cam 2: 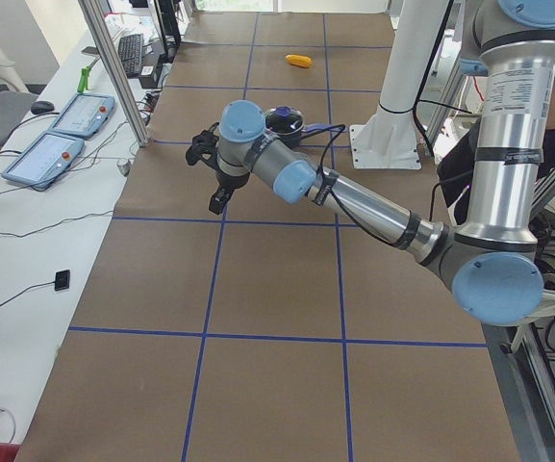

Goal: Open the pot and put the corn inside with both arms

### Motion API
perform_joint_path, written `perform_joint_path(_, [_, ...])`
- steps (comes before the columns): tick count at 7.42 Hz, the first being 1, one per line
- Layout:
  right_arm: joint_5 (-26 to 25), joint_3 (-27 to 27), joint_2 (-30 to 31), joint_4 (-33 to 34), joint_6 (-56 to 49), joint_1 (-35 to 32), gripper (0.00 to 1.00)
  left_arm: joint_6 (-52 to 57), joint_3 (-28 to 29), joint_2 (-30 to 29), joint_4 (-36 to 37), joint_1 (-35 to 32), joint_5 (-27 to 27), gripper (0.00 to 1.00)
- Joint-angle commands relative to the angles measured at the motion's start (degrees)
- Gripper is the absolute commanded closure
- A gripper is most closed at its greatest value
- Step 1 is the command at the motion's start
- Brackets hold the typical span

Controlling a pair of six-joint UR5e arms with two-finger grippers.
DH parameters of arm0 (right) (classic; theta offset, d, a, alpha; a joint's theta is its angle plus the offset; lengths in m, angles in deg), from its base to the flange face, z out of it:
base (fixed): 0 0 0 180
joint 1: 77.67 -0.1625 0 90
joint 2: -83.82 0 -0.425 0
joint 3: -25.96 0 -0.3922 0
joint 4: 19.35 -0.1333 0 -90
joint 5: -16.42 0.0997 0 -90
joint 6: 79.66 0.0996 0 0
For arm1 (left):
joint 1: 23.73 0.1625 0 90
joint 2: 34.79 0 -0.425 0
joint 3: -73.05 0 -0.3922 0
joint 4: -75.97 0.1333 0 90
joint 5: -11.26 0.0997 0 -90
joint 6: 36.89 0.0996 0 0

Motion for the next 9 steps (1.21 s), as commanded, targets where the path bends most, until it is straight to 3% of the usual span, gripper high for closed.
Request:
perform_joint_path(1, [0.09, 0.17, 0.02, -0.02, 0.37, -0.04, 0.0, -19.25, -0.36, -10.82, 6.16, 13.42, 10.37, 0.01])
perform_joint_path(3, [0.0, 1.04, -0.06, -0.11, 0.28, 0.05, 0.0, -34.19, 0.25, -25.23, 19.86, 26.08, 17.85, 0.01])
perform_joint_path(4, [-0.08, 1.22, -0.06, -0.11, 0.37, 0.05, 0.0, -41.15, 2.35, -30.25, 22.62, 30.93, 21.45, 0.01])
perform_joint_path(9, [-0.08, 1.31, 0.11, -0.11, 0.37, -0.04, 0.0, -61.32, 23.25, -50.66, 23.35, 46.33, 34.84, 0.0])
